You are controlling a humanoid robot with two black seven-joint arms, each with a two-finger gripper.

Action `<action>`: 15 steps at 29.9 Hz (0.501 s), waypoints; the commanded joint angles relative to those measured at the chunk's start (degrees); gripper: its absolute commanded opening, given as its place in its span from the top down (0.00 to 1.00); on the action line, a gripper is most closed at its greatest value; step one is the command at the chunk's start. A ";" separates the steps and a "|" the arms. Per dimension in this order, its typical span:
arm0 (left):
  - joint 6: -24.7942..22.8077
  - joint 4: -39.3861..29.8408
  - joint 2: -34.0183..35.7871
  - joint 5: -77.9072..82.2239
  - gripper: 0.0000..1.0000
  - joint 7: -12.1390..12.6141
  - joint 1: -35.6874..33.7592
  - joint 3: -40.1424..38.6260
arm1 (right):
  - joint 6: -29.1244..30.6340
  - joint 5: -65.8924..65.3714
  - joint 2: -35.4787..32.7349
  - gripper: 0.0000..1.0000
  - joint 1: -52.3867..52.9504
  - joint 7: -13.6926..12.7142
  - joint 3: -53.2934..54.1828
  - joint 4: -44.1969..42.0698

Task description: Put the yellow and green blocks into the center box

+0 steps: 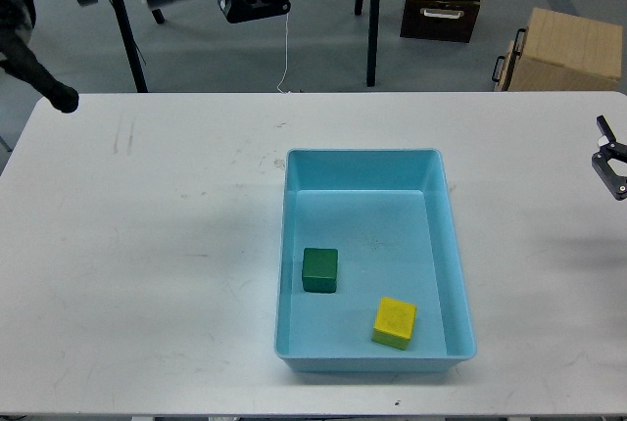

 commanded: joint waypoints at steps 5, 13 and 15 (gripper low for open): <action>-0.20 2.55 -2.37 -3.63 0.00 0.12 23.72 -25.94 | 0.00 0.10 2.35 0.00 -2.98 1.30 0.74 0.21; -0.20 -12.46 -4.21 -6.10 0.00 0.38 53.25 -46.43 | 0.00 0.10 7.80 0.00 -9.92 1.57 2.50 3.72; -0.20 -16.33 -5.26 -6.18 0.00 0.47 60.64 -50.38 | 0.00 0.01 9.12 0.00 -11.85 1.57 2.93 5.22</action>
